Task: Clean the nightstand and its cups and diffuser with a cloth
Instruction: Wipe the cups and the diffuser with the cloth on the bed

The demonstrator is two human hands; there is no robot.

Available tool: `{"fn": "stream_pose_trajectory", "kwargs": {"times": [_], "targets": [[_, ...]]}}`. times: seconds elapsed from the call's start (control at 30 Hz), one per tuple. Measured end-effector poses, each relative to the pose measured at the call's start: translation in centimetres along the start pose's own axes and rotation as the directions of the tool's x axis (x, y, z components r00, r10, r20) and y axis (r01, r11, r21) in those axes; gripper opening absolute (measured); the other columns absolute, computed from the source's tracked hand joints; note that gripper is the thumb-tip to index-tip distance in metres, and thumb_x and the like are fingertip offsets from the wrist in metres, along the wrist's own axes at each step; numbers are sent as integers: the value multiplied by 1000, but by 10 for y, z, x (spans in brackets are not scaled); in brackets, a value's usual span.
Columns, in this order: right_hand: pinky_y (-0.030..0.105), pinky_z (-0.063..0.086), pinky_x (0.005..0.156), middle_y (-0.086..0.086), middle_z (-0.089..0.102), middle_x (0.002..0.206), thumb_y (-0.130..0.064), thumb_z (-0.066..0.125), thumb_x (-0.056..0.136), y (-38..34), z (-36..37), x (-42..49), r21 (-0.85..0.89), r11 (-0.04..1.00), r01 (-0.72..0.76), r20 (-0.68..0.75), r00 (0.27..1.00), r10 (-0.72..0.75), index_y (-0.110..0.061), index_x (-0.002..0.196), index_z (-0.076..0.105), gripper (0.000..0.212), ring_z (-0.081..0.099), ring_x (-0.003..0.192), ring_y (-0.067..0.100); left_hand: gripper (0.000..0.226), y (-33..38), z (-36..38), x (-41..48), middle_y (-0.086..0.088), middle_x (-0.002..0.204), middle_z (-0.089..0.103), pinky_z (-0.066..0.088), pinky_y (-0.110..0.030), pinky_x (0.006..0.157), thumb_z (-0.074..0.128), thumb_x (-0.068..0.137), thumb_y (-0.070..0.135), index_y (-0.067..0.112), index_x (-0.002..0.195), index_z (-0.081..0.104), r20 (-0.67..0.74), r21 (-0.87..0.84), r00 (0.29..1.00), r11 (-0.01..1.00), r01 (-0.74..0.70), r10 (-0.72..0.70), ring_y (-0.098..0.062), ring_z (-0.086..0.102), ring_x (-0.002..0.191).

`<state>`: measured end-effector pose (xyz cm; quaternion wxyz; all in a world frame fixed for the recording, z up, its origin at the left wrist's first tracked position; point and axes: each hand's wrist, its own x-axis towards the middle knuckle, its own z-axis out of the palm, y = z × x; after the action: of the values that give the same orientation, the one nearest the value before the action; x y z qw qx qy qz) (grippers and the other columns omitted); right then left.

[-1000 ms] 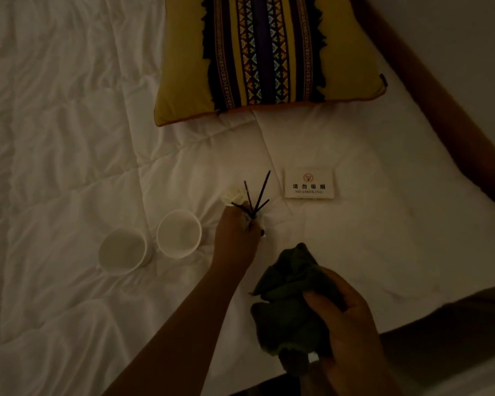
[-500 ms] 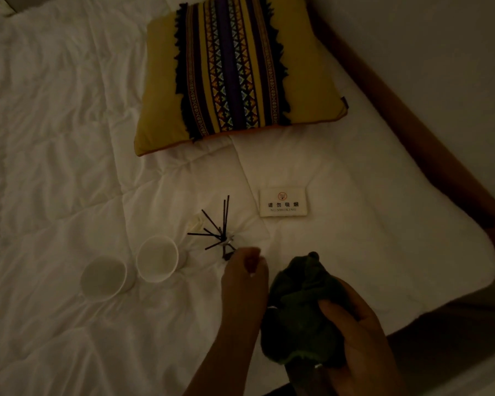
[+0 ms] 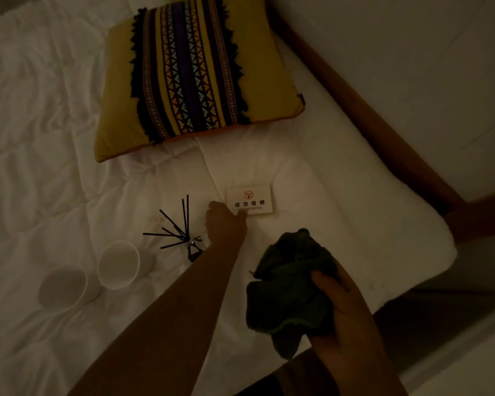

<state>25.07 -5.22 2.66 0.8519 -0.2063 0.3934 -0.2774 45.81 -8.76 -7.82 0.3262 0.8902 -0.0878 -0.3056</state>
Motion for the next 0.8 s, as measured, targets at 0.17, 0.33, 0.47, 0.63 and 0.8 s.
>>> {"fn": "stream_pose_trajectory", "kwargs": {"times": [0.17,0.33,0.47,0.63,0.8], "targets": [[40,61,67,16,72,108,-18,60,77,-4,-5,-3,27,1000,1,-65,998,1,-21,99,76,28,71,93,34,38,6,-4,-2,-11,123,66,51,-32,91,68,87,19,5,122,62,147,-75,989,997,-3,14,-26,64,112],[42,59,69,17,70,110,-17,56,77,-13,9,-5,-125,989,78,-103,990,-91,-17,109,70,35,70,95,37,12,0,-17,-39,-11,118,66,55,-39,94,57,94,12,12,105,60,211,-364,977,929,74,5,-21,65,100],[46,57,83,7,71,110,-18,63,80,-24,36,-8,-395,888,234,-61,958,-280,-21,114,67,35,68,101,29,26,-8,-41,-81,-13,116,67,57,-41,92,52,97,14,4,120,57,328,-534,941,838,114,81,-23,70,100],[6,42,96,-20,53,128,-17,59,91,-17,80,-7,-822,325,467,270,823,-499,-37,134,43,50,49,114,-15,24,-8,-84,-131,-14,104,71,58,-31,76,49,97,15,6,113,65,345,-644,907,764,41,243,-28,70,92],[46,31,115,-9,29,154,-40,39,94,13,90,0,-829,-183,528,559,776,-293,-33,146,28,54,23,144,11,30,-8,-122,-158,-13,95,74,58,-40,74,47,97,10,21,95,74,249,-741,930,672,4,269,-35,71,86]]}}
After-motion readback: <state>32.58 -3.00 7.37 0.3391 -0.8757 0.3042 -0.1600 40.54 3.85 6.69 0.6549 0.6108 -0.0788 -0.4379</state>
